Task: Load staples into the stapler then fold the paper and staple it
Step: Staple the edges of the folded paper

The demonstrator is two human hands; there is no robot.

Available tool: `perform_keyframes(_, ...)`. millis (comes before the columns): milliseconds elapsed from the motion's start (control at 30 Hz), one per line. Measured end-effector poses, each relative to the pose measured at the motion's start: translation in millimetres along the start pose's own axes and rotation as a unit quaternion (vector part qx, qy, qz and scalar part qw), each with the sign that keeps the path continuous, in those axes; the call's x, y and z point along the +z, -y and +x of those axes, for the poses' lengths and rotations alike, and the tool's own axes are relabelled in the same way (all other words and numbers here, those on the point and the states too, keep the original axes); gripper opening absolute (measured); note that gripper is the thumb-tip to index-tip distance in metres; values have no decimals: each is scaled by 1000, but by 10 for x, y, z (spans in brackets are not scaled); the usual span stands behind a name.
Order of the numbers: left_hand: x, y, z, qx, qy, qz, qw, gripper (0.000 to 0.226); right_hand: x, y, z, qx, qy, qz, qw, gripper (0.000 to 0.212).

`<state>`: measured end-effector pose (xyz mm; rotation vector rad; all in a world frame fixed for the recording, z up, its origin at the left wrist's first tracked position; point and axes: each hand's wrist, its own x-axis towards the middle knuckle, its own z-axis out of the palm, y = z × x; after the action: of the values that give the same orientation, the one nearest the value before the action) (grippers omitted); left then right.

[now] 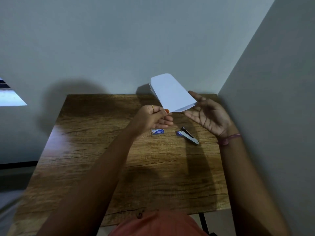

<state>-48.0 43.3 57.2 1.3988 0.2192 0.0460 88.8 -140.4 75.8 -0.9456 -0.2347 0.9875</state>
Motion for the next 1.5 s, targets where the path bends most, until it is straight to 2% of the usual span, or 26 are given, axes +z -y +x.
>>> perform_keyframes(67,-72,-19,13,-15,18,37,999,13,-34,-25,2,26,11,40,999,36)
perform_keyframes(200,-161,-56,49,-41,50,75,995,13,-41,-102,45,62,-11,6,998,41)
perform_keyframes(400,-293,-149,62,-63,78,121,988,19,-119,-101,86,84,-23,5,996,28)
perform_keyframes(567,-366,-171,68,-66,84,149,983,19,-164,-107,130,83,-44,-74,993,27)
perform_keyframes(833,-412,-166,96,-64,61,168,982,17,-111,-106,196,66,-85,-158,982,27)
perform_keyframes(1000,-422,-181,88,-72,56,184,979,18,-133,-80,129,69,-41,-157,984,37)
perform_keyframes(1100,-413,-202,95,-78,53,206,974,19,-166,-81,94,69,-29,-163,984,35)
perform_keyframes(1267,-334,-260,134,-72,33,261,962,21,-107,-128,119,84,-66,-202,974,27)
perform_keyframes(1500,-293,-347,160,-65,31,305,950,20,-110,-143,128,84,-98,-166,978,24)
